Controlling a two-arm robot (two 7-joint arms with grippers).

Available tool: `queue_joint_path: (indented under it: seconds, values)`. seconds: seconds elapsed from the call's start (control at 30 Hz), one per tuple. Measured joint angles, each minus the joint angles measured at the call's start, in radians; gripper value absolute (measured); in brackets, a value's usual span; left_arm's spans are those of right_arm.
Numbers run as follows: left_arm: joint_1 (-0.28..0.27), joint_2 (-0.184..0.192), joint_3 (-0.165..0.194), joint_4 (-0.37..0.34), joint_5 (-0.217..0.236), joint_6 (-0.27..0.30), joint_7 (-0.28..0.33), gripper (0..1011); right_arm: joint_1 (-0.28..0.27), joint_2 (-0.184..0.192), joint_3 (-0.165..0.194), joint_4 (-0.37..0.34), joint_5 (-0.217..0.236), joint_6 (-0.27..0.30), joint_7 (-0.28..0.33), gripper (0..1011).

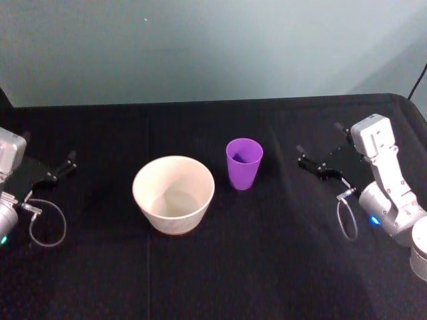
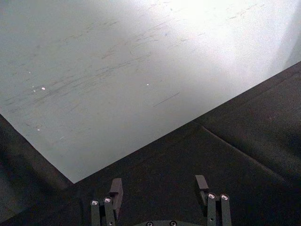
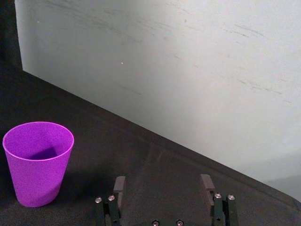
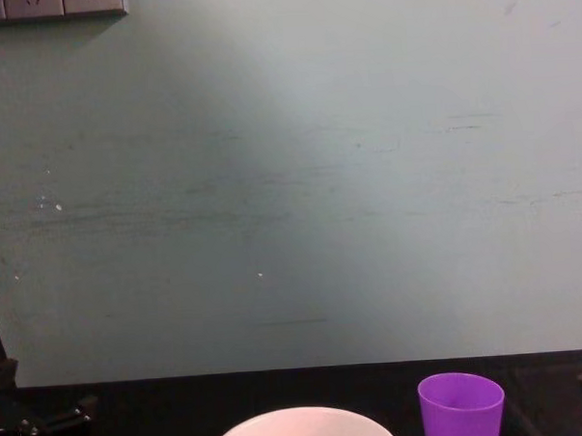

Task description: Pick up the cup and pour the mung beans from the cup into the bowl.

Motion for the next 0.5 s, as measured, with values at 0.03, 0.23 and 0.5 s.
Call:
queue_joint_path:
  seconds: [0.03, 0.23, 0.5]
  values:
    - [0.0, 0.0, 0.0, 0.0, 0.0, 0.0, 0.0, 1000, 0.0, 0.0, 0.0, 0.0, 0.0, 0.0, 0.0, 1003]
    - [0.0, 0.0, 0.0, 0.0, 0.0, 0.0, 0.0, 1000, 0.0, 0.0, 0.0, 0.0, 0.0, 0.0, 0.0, 1002]
    - [0.0, 0.0, 0.0, 0.0, 0.0, 0.0, 0.0, 1000, 0.0, 0.0, 0.0, 0.0, 0.0, 0.0, 0.0, 1003]
